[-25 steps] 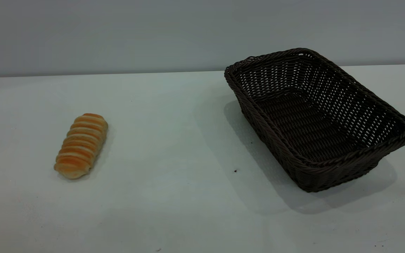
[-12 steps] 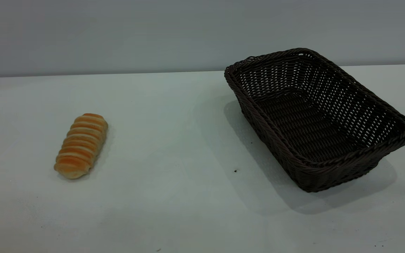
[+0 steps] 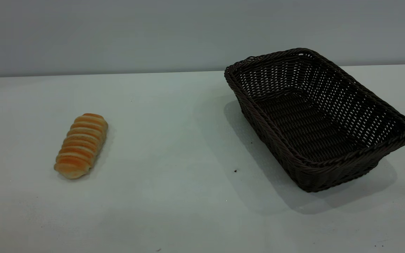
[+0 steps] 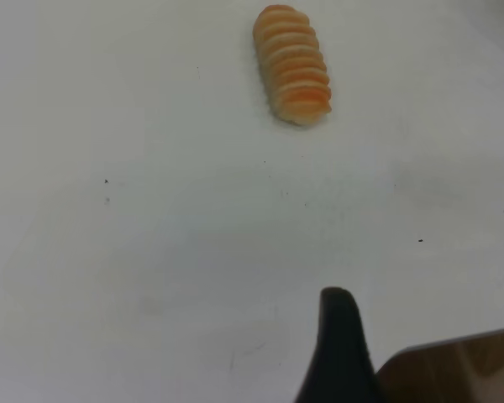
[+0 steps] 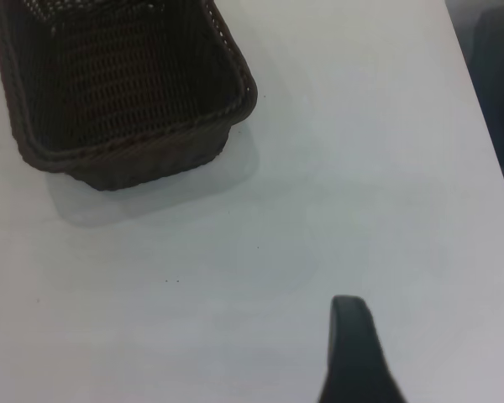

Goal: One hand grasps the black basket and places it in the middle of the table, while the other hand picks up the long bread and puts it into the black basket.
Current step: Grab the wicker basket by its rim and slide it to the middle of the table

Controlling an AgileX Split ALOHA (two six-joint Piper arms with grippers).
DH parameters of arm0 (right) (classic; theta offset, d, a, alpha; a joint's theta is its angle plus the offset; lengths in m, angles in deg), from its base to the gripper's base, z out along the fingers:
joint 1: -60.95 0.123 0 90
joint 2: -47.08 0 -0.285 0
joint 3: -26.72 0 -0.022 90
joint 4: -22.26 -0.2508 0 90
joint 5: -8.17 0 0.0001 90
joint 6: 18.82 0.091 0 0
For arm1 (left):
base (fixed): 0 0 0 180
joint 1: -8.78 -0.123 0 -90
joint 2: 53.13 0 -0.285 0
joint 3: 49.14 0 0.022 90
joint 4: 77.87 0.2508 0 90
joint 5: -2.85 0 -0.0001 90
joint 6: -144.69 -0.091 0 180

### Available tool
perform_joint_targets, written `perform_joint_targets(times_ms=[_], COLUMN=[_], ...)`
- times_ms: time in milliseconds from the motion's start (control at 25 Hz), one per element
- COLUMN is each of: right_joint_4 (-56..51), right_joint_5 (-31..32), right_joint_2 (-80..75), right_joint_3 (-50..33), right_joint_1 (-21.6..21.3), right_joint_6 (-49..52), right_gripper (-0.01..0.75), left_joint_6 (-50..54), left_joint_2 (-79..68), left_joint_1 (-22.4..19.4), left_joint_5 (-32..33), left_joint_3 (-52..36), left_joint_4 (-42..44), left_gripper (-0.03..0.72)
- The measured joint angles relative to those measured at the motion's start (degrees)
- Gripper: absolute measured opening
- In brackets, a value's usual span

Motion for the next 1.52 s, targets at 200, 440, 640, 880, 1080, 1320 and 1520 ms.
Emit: perform_joint_targets(times_ms=[200,440,640,880,1080,1320,1520], right_joint_4=[0.00,-0.05,-0.12,-8.16,-13.81,-18.32,-23.92], right_joint_5=[0.00,0.00,0.00,-0.28,-2.66,-7.31,-12.88], right_joint_2=[0.00,0.00,0.00,-10.29,-26.16,-44.37,-58.87], right_joint_3=[0.00,0.00,0.00,0.16,3.04,6.64,7.20], right_joint_1=[0.00,0.00,0.00,0.00,0.00,0.00,0.00], right_joint_6=[0.00,0.00,-0.12,-0.18,-1.48,-4.55,-8.67], right_gripper=[0.492,0.492,0.492,0.492,0.492,0.492,0.492], left_joint_6=[0.00,0.00,-0.94,-1.63,0.19,3.88,4.99], left_joint_2=[0.00,0.00,0.00,-5.99,-17.31,-27.51,-31.88], left_joint_1=[0.00,0.00,0.00,0.00,0.00,0.00,0.00], left_joint_5=[0.00,0.00,-3.30,-6.51,-8.08,-13.43,-13.49], left_joint_3=[0.00,0.00,0.75,0.97,0.97,1.46,6.35], left_joint_4=[0.00,0.00,-1.32,-8.00,-6.34,-5.55,-5.30], left_gripper=[0.586,0.586,0.586,0.586,0.586,0.586,0.586])
